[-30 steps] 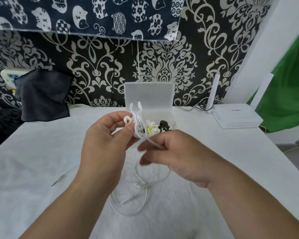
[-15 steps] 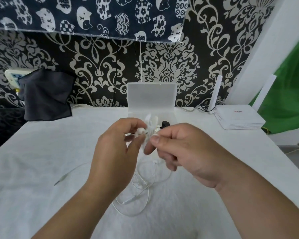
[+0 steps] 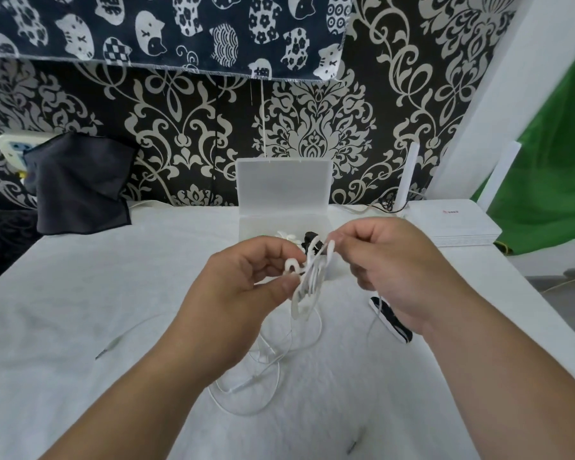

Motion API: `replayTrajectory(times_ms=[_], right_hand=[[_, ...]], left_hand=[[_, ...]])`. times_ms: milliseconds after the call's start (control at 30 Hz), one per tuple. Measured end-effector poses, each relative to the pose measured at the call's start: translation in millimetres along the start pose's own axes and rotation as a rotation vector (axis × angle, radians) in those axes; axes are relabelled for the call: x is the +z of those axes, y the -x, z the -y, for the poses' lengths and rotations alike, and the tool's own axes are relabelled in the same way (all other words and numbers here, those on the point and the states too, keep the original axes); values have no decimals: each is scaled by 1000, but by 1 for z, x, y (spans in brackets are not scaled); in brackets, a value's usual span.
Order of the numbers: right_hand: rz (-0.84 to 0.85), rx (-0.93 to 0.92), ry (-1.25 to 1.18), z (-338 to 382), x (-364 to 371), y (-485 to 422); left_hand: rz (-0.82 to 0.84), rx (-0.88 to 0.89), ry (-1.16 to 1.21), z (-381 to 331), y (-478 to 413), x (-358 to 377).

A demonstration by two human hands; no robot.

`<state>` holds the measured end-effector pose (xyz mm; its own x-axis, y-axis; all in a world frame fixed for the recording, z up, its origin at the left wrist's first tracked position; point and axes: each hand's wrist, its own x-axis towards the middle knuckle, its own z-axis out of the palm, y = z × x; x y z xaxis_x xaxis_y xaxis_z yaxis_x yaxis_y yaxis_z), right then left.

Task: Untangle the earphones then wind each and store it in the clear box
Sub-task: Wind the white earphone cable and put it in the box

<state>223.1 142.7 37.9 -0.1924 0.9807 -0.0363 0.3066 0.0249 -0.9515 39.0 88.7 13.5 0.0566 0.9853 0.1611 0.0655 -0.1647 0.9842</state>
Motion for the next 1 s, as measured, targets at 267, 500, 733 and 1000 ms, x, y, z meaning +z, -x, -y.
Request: replayTrajectory(times_ms=[267, 500, 733, 1000], right_hand=[[376, 102, 42, -8, 28, 7], [517, 54, 117, 1, 36, 17], [363, -24, -26, 11, 23, 16], [163, -11, -112, 13, 5, 10]], left_hand=[[-139, -43, 302, 2, -3, -3], [-376, -54, 28, 7, -5, -10], [-313, -22, -321, 6, -3, -9], [-134, -40, -313, 5, -1, -6]])
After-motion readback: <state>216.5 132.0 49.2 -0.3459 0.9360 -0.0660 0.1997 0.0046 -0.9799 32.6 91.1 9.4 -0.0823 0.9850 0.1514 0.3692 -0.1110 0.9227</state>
